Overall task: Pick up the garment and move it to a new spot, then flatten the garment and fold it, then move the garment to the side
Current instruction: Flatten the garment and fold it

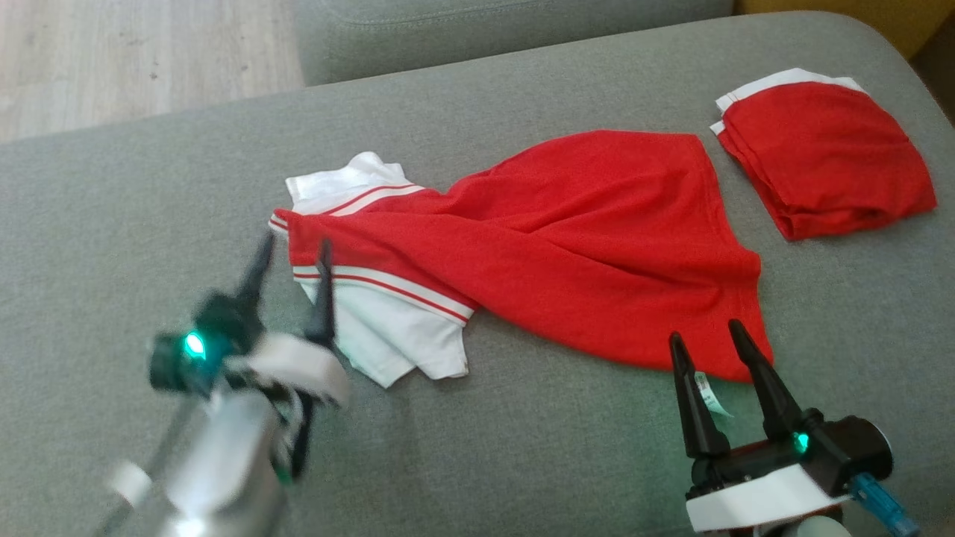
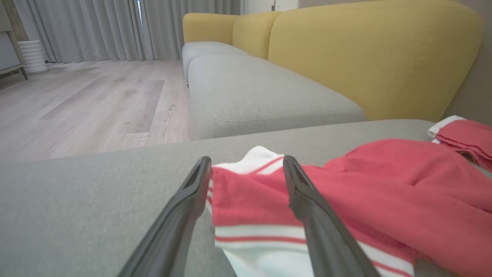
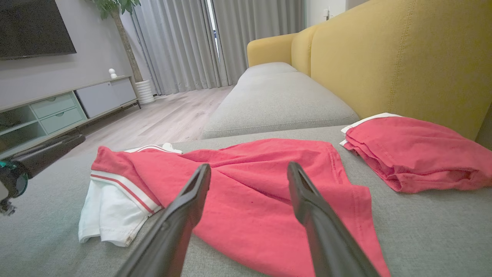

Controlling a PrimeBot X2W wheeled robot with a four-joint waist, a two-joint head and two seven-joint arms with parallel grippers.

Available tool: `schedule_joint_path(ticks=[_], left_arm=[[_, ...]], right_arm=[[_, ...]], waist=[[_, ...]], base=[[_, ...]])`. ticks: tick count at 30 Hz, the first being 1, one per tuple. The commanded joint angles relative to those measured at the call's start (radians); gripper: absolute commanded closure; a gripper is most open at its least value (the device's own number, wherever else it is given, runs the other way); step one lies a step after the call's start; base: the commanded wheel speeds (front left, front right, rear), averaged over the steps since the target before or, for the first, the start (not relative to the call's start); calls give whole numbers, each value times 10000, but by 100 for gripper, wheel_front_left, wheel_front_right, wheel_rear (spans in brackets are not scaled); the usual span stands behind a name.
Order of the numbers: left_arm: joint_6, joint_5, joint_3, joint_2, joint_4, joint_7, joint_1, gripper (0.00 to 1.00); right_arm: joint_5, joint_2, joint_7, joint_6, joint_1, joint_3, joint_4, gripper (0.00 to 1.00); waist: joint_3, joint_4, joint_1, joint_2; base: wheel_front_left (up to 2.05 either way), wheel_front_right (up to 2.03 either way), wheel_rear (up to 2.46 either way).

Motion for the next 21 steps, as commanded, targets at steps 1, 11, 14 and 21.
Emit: schedule_joint_path(ticks=[1, 11, 14, 21], left_arm=[[247, 315, 426, 63, -494, -97, 293, 0], [558, 879, 161, -889, -16, -97, 2328, 0], [685, 971, 50, -999, 680, -97, 2025, 0], [843, 1124, -102, -1126, 1963, -97, 1245, 0]], right_arm=[[-46, -12, -109, -7, -234, 186, -324, 0], [-71, -75, -109, -7, -127, 209, -319, 0], [-59, -115, -109, -7, -133, 263, -305, 0], [-32, -215, -109, -7, -187, 390, -271, 0]], waist=[[-47, 60, 0, 0], [-297, 317, 0, 0], [-304, 304, 0, 0], [-250, 88, 0, 0]], base=[[0, 0, 0], [0, 0, 0], [0, 0, 0], [0, 0, 0]])
